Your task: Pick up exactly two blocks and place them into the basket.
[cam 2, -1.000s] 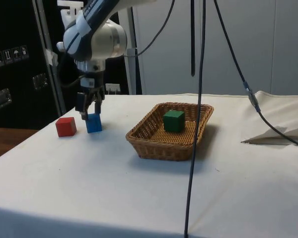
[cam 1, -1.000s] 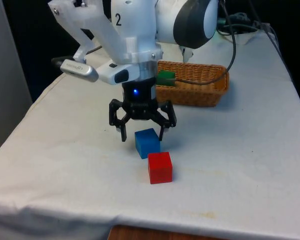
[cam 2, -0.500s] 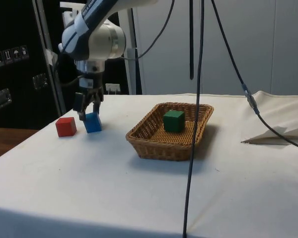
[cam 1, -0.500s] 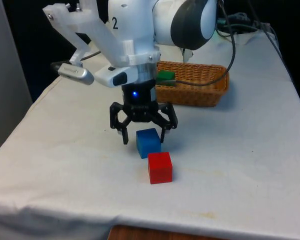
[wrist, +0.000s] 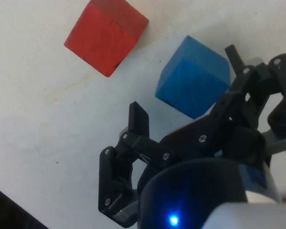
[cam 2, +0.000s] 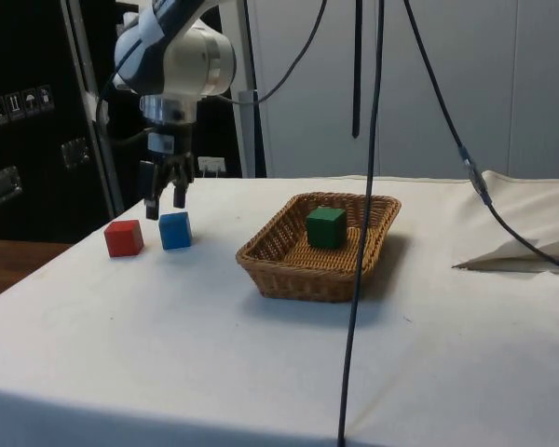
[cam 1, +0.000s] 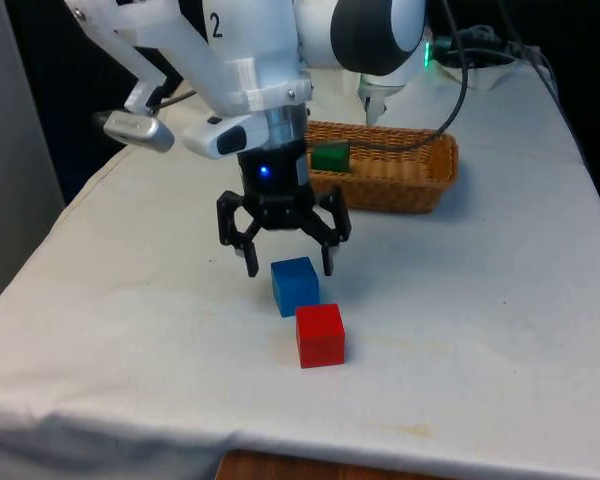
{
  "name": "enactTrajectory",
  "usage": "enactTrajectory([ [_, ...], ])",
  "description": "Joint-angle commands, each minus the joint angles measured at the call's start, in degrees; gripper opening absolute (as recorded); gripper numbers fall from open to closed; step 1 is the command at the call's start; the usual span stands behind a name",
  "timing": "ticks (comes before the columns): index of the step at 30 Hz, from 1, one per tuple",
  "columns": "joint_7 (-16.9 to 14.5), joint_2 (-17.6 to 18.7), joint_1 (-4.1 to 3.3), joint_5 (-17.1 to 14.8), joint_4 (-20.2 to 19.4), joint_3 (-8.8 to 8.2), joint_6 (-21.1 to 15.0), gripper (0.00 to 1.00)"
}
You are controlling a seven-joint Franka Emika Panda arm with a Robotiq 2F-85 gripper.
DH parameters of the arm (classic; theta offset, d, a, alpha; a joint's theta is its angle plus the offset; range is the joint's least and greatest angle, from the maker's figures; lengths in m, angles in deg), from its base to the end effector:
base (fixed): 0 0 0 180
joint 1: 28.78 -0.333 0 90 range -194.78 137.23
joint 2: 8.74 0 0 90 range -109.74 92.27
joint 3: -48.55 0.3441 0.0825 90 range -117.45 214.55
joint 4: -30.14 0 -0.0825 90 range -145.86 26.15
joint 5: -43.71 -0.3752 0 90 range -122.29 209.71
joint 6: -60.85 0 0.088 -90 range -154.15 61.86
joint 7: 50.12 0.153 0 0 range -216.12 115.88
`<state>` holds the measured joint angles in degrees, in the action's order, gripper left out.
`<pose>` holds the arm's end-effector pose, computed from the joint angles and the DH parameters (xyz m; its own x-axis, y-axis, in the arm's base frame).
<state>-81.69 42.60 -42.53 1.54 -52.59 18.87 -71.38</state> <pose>0.7456 -0.0990 0.1852 0.9849 -0.0247 0.1713 -0.0051 -0.9934 -0.1143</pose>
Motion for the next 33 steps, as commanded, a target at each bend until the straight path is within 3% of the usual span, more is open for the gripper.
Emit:
enactTrajectory([
  [1,-0.63,0.52,0.46,-1.09,0.34,0.63,0.0,1.0],
  [6,-1.89,2.23,0.46,-3.78,0.92,0.74,0.06,1.0],
  [7,-1.55,1.89,-0.06,-3.32,0.46,0.17,0.0,1.0],
  [8,-2.12,2.52,0.46,-4.24,1.03,0.74,0.11,1.0],
  [13,-3.32,3.95,0.4,-6.7,1.66,0.57,0.4,1.0],
  [14,-3.27,3.78,0.0,-6.53,1.15,0.17,0.0,1.0],
  [15,-3.44,4.07,0.4,-6.93,1.72,0.52,0.4,1.0],
  [19,-3.78,4.3,0.46,-7.51,1.89,0.34,0.63,1.0],
  [21,-3.61,4.18,0.06,-7.39,1.49,0.0,0.34,0.89],
  [22,-3.84,4.3,0.52,-7.62,1.83,0.29,0.74,0.89],
  [23,-3.95,4.35,0.52,-7.73,1.83,0.29,0.74,0.68],
  [27,-4.07,4.35,0.57,-7.91,1.83,0.23,0.74,0.24],
  [30,-4.13,4.41,0.57,-8.02,1.89,0.23,0.8,0.17],
  [31,-3.84,4.18,0.23,-7.73,1.72,-0.11,0.57,0.15],
  [33,-4.13,4.41,0.57,-8.02,1.89,0.23,0.8,0.15],
])
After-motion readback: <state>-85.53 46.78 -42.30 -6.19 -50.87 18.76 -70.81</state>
